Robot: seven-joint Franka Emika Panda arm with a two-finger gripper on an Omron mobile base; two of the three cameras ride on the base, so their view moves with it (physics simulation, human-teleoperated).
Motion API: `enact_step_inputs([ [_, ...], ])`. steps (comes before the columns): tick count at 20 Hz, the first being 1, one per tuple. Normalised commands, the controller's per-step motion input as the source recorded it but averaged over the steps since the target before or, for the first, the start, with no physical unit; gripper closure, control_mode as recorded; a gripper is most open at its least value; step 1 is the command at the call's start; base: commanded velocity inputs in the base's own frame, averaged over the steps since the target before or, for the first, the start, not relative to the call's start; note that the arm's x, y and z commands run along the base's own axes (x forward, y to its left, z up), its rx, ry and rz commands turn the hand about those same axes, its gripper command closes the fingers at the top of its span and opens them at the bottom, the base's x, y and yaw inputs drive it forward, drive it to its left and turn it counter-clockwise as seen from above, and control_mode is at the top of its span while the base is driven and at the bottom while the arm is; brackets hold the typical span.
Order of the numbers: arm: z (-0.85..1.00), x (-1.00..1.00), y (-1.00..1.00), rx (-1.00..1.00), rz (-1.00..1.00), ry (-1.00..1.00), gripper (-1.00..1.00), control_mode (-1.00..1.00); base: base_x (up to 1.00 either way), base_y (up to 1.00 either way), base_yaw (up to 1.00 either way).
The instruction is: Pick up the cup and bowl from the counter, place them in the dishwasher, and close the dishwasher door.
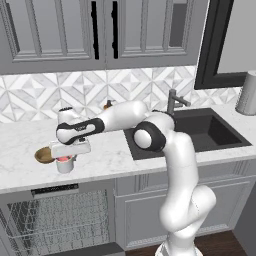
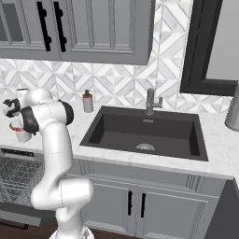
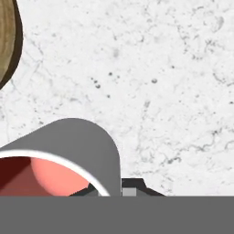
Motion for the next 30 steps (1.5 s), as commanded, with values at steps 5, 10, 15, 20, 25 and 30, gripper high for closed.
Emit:
enact_step_inputs([
  [5,0.0,-0.69,-0.06,0.01,0.0,-0.06,1.0,-1.0,0.0,0.0,0.0],
  [10,0.0,-1.0,-0.19,0.05,0.0,-0.17,1.0,-1.0,0.0,0.0,0.0],
  [15,-0.05,-1.0,-0.11,0.05,0.0,-0.13,1.0,-1.0,0.0,0.0,0.0],
  [20,-0.15,-0.97,0.0,0.02,-0.01,-0.1,1.0,-1.0,0.0,0.0,0.0],
  [25,-0.04,-0.97,0.04,0.02,-0.02,-0.11,1.0,-1.0,0.0,0.0,0.0],
  [30,-0.05,-0.38,0.15,0.01,-0.08,-0.03,1.0,-1.0,0.0,0.0,0.0],
])
